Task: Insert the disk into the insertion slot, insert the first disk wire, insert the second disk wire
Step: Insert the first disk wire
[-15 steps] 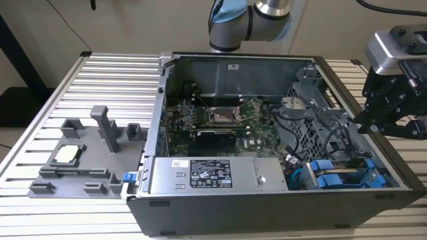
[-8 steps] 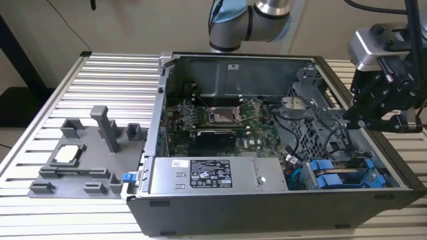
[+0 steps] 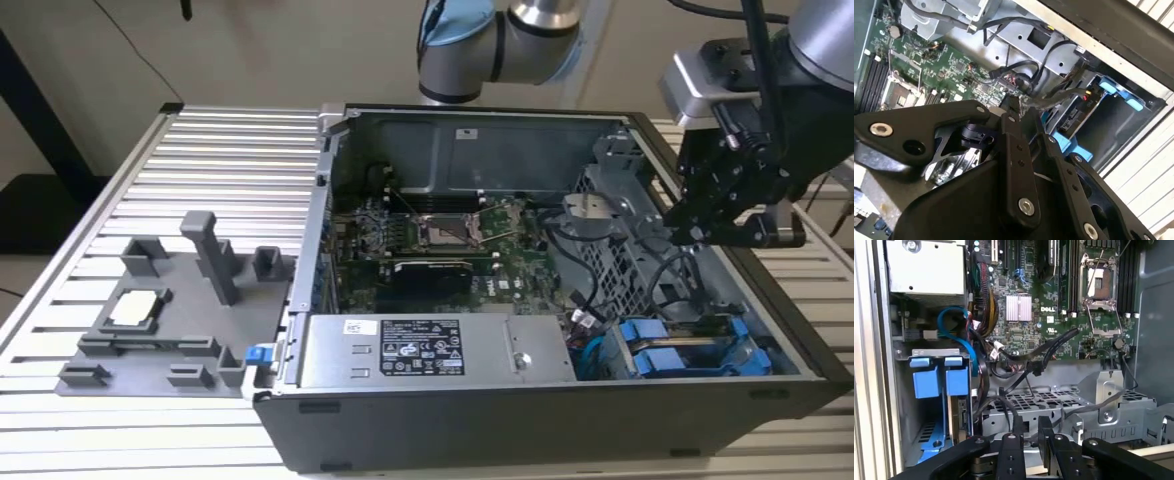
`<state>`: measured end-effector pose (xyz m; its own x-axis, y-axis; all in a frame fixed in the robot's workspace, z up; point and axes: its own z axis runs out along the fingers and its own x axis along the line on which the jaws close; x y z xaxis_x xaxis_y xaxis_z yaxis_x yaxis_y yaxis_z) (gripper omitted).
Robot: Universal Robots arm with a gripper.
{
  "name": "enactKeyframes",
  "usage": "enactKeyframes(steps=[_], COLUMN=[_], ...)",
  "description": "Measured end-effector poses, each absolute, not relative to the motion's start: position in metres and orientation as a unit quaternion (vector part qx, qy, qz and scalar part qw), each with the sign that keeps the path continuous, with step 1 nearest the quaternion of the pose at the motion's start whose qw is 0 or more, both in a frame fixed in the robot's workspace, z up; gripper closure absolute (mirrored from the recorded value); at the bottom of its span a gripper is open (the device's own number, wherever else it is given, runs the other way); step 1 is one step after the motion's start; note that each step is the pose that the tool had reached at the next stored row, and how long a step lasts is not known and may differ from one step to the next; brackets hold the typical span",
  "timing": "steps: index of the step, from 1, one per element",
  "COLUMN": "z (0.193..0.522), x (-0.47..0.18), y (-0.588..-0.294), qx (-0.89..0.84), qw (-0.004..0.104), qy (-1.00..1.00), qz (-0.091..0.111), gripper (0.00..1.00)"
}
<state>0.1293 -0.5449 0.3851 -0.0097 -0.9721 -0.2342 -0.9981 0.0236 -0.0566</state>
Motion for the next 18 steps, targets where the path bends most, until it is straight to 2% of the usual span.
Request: enactKeyframes(steps=[6, 18], z=[0.384, 0.379], x=[0.128, 0.102], y=[-0.541, -0.541], qx=[-0.717, -0.727], qw=[0.103, 0.109], qy=[0.686, 0.675], qz=[0.065, 0.06], gripper=[0.73, 0.73])
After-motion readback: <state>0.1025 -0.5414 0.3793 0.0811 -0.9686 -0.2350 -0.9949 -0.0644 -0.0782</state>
